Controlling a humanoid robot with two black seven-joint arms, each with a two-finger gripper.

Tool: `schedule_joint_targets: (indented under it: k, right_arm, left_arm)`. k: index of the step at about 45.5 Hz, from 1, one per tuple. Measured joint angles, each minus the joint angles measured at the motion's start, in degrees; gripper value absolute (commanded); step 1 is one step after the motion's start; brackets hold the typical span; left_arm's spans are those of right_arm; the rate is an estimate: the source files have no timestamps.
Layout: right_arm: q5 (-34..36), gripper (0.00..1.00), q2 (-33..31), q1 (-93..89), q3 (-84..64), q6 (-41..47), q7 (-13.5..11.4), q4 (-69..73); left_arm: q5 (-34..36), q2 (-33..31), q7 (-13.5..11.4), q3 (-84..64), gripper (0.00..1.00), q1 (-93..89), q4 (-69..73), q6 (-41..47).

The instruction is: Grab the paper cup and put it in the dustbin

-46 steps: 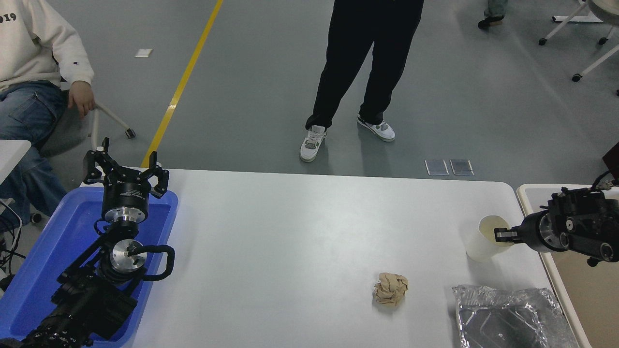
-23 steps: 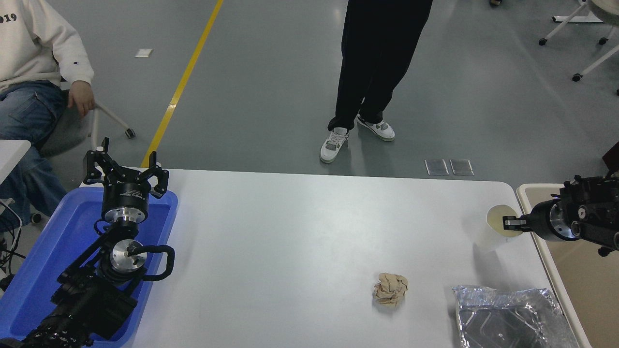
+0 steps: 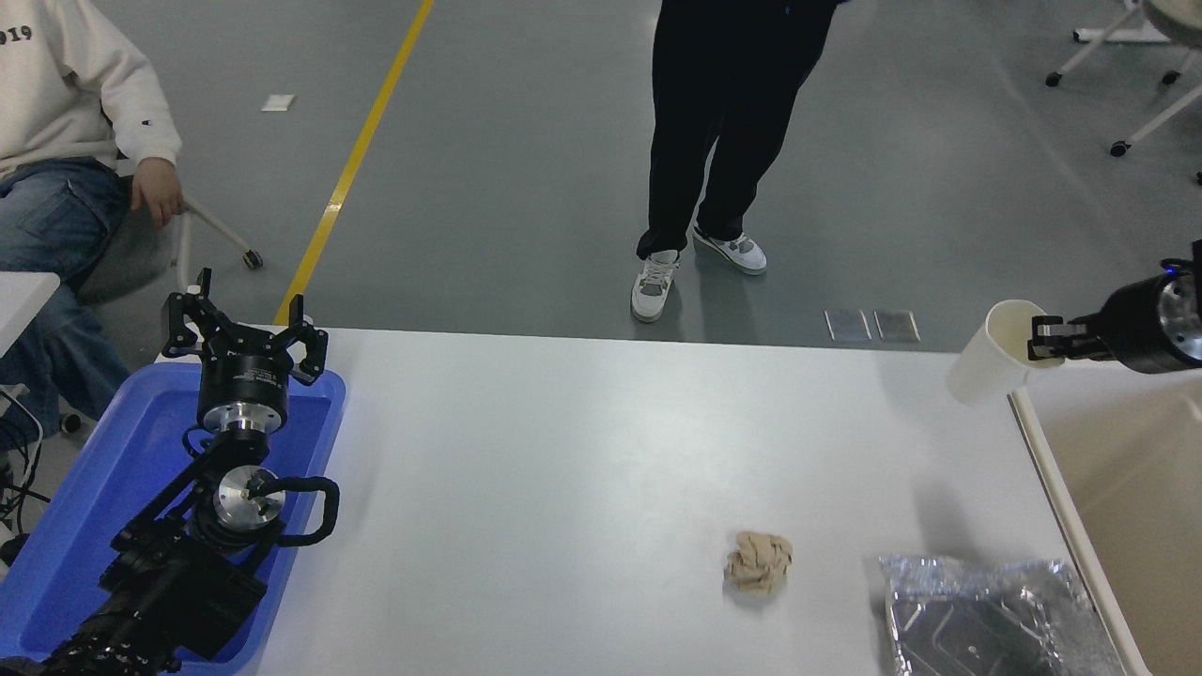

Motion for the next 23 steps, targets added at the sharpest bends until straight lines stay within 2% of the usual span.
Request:
schedule_joint_targets:
  k: [12, 23]
  right_arm:
    - [-0.1, 0.0, -3.0, 12.0, -4.7, 7.2, 0.1, 2.1]
    - [0.6, 0.0, -7.0, 15.9, -5.2, 9.3, -0.1, 1.2]
  left_arm:
    - [0.0, 0.0, 0.0, 0.0, 0.99, 0.0, 0.0, 0.0]
    - [0.0, 0.0, 0.0, 0.0, 0.99, 0.0, 0.0, 0.0]
